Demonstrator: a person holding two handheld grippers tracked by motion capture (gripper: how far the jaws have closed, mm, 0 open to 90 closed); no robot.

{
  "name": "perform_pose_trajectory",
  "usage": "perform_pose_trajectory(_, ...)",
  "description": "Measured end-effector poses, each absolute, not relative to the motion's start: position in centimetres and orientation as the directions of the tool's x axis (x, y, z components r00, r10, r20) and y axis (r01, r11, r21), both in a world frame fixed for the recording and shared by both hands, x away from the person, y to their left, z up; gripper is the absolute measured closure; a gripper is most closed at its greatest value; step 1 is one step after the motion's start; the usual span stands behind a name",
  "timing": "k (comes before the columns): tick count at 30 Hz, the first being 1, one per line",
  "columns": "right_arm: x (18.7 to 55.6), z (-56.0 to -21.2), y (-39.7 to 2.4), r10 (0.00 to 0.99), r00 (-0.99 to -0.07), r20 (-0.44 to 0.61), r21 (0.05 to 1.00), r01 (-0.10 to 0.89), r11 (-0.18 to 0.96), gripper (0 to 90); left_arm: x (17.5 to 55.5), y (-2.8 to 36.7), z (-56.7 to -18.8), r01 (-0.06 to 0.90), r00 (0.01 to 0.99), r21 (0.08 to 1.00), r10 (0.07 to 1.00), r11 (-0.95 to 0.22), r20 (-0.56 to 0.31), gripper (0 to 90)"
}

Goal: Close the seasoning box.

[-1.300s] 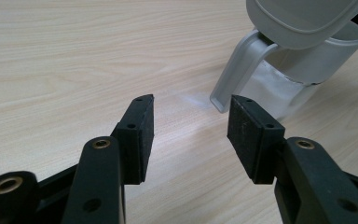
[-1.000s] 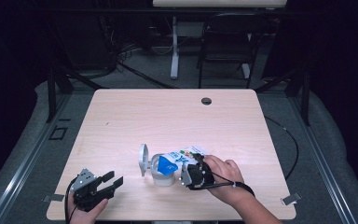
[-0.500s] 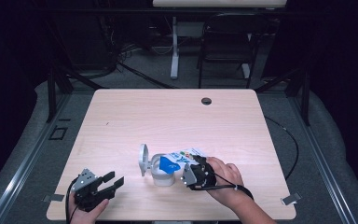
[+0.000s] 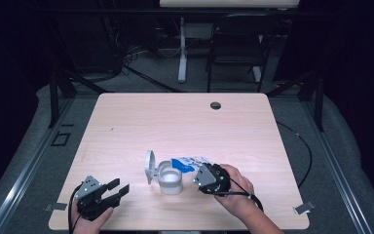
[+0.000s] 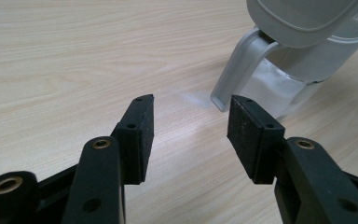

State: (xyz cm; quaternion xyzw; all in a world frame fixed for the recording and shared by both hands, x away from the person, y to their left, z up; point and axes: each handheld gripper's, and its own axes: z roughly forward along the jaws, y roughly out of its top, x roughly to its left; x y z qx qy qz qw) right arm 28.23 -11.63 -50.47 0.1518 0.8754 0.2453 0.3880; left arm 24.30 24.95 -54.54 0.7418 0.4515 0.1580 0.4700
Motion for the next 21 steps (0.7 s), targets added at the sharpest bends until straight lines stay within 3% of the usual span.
perform_pose_trajectory(12,28.7,-50.9,-13.9,0.652,-0.649,-0.392,0.723,0.22,0.655,88.4,24.3,24.5,-54.2,0.514,0.549,0.843,0.816,-0.16,-0.18,51.6)
perform_pose_trajectory(21,28.9,-51.5,-15.7,0.752,-0.611,-0.249,0.8,0.307,0.515,88.4,24.4,23.8,-54.1,0.514,0.562,0.839,0.809,-0.176,-0.175,51.6)
